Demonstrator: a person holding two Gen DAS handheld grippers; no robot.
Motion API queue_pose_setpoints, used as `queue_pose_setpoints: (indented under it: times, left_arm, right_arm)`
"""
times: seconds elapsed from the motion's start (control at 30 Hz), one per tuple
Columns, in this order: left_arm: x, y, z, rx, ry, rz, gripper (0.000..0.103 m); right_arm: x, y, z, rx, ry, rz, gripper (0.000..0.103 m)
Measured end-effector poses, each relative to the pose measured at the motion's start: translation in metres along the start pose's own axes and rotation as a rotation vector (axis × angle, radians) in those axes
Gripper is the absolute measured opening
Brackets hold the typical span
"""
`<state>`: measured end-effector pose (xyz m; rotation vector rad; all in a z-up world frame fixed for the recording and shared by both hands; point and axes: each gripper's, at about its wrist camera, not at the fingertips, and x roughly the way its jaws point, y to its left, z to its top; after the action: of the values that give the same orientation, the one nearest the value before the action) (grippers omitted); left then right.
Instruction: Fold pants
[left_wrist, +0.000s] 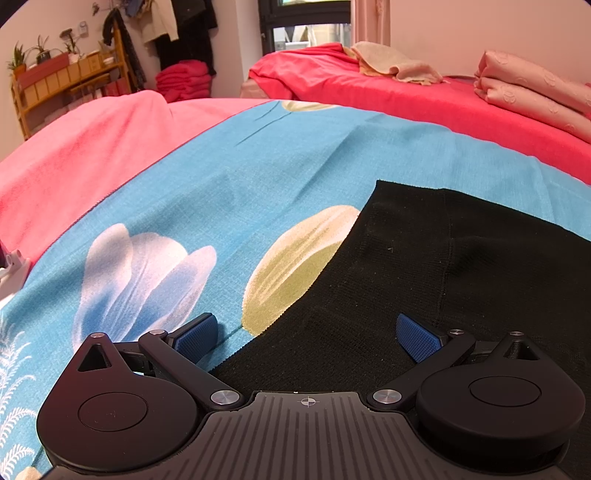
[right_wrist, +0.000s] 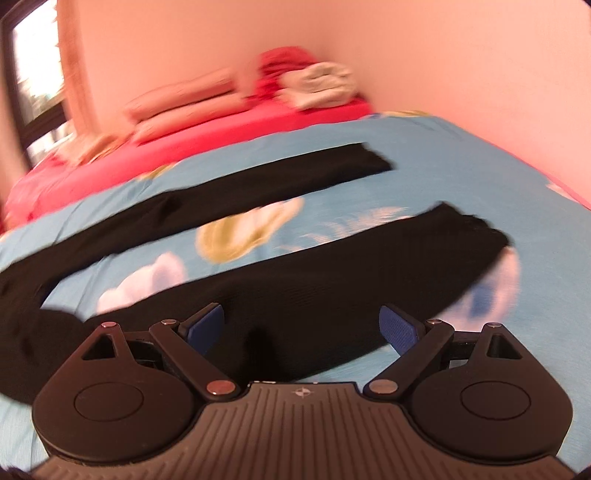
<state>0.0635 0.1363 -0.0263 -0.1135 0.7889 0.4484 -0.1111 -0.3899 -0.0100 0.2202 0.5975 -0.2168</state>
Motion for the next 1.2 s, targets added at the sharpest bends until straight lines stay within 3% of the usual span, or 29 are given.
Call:
queue_pose_setpoints:
  times: [0.13,0.23,0.4,0.53,0.73,0.83,0.9,1.03,1.2]
  left_arm:
    - [0.0,0.0,0.0,-0.001,0.0,0.0,0.103]
    - [0.0,0.0,0.0,0.002,0.001,0.003,0.103]
    - [0.0,-0.001,0.0,0.005,0.003,0.011,0.103]
    - [0.001,-0.002,0.0,0.007,0.006,0.017,0.103]
    - [0.001,-0.002,0.001,0.009,0.014,0.018,0.103]
    - [0.001,-0.001,0.002,0.01,0.018,0.017,0.103]
    - [0.002,-0.002,0.003,0.011,0.021,0.018,0.103]
    - [0.002,-0.002,0.003,0.012,0.024,0.02,0.103]
    - [0.003,-0.002,0.003,0.014,0.028,0.02,0.103]
  right_arm:
    - [0.013,0.01,-0.005,-0.088,0.045,0.05,0.093]
    - [0.015,0.001,-0.007,-0.147,0.028,0.058,0.093]
    - [0.015,-0.032,0.002,-0.092,0.004,0.03,0.093]
    - [0.013,-0.052,0.005,-0.018,-0.018,0.089,0.092]
    - [0.01,-0.06,0.004,0.021,-0.045,0.059,0.091]
    - [0.006,-0.065,0.004,0.015,-0.054,-0.089,0.095]
    - [0.004,-0.078,0.004,0.064,-0.045,-0.134,0.095]
    - [-0.009,-0.096,0.003,0.162,-0.067,-0.108,0.095]
    - [-0.019,-0.087,0.002,0.122,-0.087,-0.114,0.096]
